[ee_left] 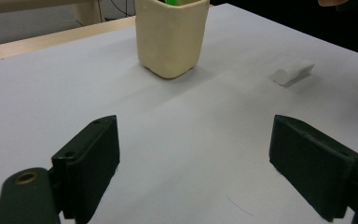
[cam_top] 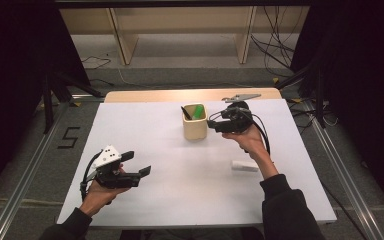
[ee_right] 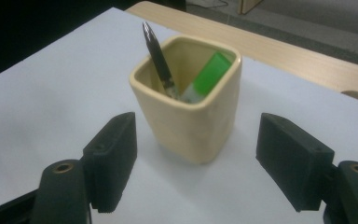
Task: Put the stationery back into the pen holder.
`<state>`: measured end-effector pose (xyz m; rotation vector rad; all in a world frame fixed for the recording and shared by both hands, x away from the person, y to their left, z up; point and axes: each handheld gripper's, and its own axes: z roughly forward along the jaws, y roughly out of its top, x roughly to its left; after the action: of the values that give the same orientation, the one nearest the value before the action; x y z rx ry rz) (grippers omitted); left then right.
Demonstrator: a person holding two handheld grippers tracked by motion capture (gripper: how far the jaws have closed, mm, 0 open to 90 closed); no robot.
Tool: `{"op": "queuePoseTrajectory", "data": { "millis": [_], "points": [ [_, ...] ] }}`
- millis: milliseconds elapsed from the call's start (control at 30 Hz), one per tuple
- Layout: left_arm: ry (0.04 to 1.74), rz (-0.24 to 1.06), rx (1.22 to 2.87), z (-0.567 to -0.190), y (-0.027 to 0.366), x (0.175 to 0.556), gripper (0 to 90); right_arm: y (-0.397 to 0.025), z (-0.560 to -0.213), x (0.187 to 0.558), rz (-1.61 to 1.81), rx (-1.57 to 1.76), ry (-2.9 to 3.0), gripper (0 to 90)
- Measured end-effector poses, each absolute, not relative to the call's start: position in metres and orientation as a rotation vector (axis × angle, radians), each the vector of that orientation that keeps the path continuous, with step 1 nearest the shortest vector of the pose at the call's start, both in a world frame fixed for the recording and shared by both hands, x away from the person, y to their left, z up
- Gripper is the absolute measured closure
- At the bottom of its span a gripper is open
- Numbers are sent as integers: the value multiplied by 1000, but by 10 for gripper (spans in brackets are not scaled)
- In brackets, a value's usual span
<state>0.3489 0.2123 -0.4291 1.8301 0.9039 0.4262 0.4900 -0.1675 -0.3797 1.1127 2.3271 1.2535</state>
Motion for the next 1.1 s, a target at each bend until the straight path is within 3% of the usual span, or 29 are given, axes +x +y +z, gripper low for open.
{"op": "queuePoseTrajectory", "data": {
  "millis": [533, 1100],
  "points": [
    [907, 429, 1831, -429, 213, 349, 156, -204, -403, 457, 1128, 1065, 2450, 266],
    [899, 427, 1823, -429, 214, 348, 156, -210, -422, 446, 981, 1024, 2590, 243]
  ]
}}
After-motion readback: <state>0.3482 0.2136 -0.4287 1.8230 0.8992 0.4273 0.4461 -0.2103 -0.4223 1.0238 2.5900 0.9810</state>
